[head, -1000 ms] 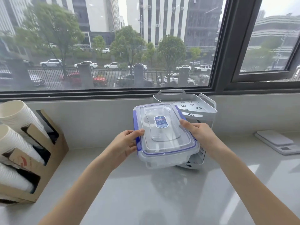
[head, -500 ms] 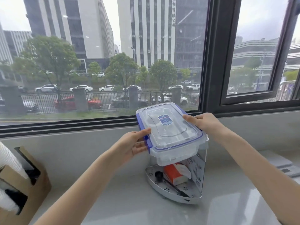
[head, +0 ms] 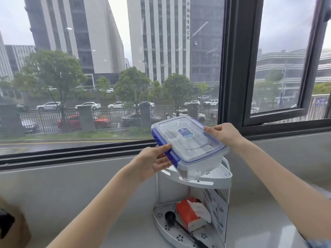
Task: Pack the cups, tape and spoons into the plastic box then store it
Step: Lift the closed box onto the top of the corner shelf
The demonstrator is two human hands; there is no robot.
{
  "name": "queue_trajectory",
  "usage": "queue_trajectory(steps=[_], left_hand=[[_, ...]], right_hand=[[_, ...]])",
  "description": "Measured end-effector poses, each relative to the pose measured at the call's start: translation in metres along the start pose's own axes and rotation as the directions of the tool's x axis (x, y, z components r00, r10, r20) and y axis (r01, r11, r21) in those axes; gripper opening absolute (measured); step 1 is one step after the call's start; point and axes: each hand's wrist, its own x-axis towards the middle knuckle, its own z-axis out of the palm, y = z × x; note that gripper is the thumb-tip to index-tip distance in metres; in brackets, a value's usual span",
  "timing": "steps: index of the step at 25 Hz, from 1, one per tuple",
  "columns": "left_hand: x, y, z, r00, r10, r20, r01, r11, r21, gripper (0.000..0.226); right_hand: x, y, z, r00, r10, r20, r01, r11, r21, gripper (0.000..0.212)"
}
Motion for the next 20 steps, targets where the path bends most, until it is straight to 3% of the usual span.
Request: queue_trajectory(steps=[5,11,20], left_hand=[[0.030,-0.007,0.005,0.999,-0.034,0.027,0.035,0.998,-0.043,0.017],[0.051,-0.021,0.003,0.998,-0.058,0.022,0.059,0.996,-0.061,0.024],[0.061,-0.040,-0.005,0.995,-0.087,0.052,0.086,0.996,0.013,0.026]], right_hand=[[0.029,0.017,0.004,0.997,-0.007,-0.076,0.009,1.000,0.018,0.053],[0.049,0.035,0.018,0.999,0.018,-0.036,-0.016,0.997,0.075,0.036],[0.065,0.050,0.031,0.999,0.024,0.045,-0.026,0.999,0.042,0.036]])
